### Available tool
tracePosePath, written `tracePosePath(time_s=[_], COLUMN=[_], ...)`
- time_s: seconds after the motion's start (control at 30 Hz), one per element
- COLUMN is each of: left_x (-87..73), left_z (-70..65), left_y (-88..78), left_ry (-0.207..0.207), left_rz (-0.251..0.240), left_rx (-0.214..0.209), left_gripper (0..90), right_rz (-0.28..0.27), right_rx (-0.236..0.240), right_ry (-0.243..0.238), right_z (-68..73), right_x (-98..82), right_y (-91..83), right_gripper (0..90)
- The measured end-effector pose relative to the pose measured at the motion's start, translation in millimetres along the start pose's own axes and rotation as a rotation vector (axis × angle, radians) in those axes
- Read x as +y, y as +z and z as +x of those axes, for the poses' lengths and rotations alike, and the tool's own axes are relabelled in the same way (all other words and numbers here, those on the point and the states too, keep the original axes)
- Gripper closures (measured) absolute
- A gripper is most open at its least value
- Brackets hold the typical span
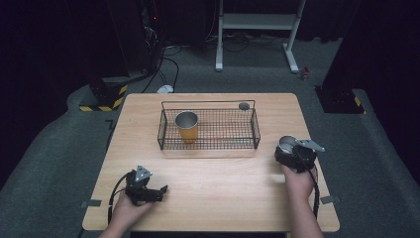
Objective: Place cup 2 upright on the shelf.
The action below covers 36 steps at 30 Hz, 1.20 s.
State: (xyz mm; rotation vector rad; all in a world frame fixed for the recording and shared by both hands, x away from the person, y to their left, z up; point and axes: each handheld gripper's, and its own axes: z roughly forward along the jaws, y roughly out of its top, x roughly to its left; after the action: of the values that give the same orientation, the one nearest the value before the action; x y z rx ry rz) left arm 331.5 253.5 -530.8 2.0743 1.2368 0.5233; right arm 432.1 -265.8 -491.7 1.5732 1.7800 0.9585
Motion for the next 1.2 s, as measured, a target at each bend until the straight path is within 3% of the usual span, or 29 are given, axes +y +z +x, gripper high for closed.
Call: tracePosePath(time_s=[0.33,0.63,1.2], left_x=[-0.3,0.1,-0.2], left_z=[-0.4,0.1,0.1], left_y=[-0.3,0.2,-0.2], left_ry=[-0.005,0.000,0.002], left_rz=[0.000,-0.001,0.000], left_rx=[0.001,-0.003,-0.002], left_gripper=[0.0,0.0,0.1], right_rz=[-0.006,-0.052,-0.124], right_rx=[-0.004,0.048,0.106], right_ry=[-0.009,-0.063,-0.093], right_z=[2.5,19.4,36.6], right_x=[4.5,1.5,1.3], right_y=[-0.7,-18.6,-38.8], right_gripper=[15.7,18.3,18.8])
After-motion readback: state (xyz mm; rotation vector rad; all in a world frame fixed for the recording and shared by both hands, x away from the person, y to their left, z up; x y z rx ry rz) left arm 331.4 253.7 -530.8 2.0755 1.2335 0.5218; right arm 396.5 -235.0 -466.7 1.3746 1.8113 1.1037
